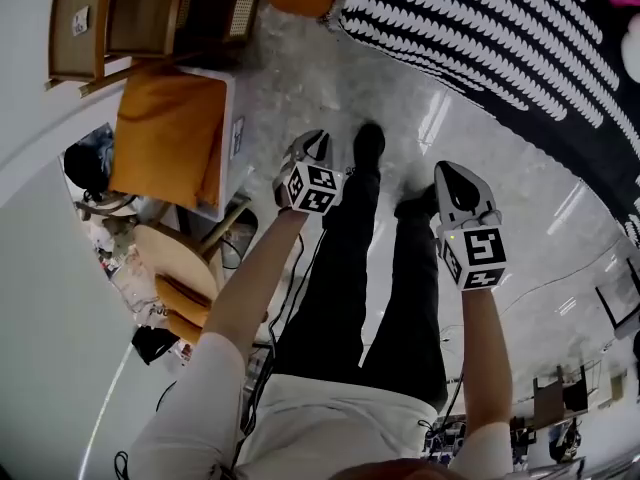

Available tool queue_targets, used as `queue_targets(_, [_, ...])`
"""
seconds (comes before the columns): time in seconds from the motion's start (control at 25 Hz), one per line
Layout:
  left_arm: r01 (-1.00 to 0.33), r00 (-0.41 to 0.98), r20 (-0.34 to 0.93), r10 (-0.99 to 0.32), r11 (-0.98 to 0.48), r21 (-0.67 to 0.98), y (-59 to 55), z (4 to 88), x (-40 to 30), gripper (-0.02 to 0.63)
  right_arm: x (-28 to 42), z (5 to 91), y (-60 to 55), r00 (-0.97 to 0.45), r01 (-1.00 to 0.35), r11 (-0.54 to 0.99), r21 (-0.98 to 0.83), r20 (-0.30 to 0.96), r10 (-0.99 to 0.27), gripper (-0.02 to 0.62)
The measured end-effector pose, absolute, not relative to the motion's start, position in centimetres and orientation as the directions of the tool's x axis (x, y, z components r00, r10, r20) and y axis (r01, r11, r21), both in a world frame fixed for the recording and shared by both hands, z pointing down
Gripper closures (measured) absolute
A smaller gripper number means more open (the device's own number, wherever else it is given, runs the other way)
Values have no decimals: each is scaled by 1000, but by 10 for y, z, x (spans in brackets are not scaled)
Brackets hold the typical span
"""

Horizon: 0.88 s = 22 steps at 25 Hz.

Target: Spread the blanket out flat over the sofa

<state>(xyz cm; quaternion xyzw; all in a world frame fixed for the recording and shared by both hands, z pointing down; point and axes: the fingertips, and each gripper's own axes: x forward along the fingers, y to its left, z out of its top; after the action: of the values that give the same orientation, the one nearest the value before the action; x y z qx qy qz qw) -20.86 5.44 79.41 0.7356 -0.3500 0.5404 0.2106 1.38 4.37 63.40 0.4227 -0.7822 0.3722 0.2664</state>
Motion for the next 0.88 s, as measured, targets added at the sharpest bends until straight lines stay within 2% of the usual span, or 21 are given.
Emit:
queue_targets(0.32, [-766,203,911,-358,-638,-80,9,728,-182,580,34,569,13,-474,-874,375,-308,707,-525,592])
queue_targets(0.88, [-739,342,834,-434,-672,-46,-22,502,-130,580,56,365,19,-399,-904,393,-169,666,-630,592])
